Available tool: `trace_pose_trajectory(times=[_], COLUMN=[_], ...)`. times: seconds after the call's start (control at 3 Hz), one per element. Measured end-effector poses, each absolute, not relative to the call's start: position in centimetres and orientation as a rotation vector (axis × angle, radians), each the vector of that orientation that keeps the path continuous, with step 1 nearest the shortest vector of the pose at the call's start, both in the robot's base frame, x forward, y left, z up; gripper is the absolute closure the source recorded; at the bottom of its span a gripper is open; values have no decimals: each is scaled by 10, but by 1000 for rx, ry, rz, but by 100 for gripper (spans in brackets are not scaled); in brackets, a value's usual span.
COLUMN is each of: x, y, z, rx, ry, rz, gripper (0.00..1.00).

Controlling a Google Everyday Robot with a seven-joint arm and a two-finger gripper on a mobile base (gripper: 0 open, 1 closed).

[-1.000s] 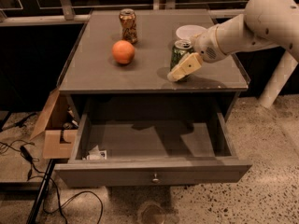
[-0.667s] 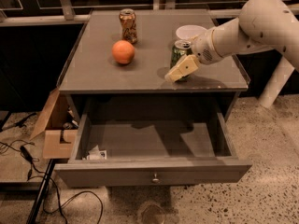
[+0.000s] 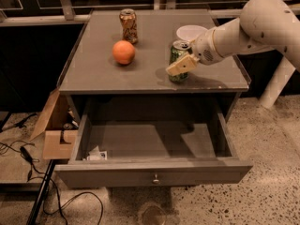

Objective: Place green can into top drawer

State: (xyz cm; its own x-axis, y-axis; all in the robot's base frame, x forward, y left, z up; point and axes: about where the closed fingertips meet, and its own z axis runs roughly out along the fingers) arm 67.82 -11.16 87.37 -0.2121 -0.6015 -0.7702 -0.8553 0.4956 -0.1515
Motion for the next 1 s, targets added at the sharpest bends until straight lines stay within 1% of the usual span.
trace_pose_trajectory(times=[0.33,0.67,1.0], x=[676,648,596], y=[-109,-109,-114], z=[875,894,921], rx=[-1214,-1272,-1330], ry=[1917,1862,1801], rz=[401,413,403], gripper=[73,97,100])
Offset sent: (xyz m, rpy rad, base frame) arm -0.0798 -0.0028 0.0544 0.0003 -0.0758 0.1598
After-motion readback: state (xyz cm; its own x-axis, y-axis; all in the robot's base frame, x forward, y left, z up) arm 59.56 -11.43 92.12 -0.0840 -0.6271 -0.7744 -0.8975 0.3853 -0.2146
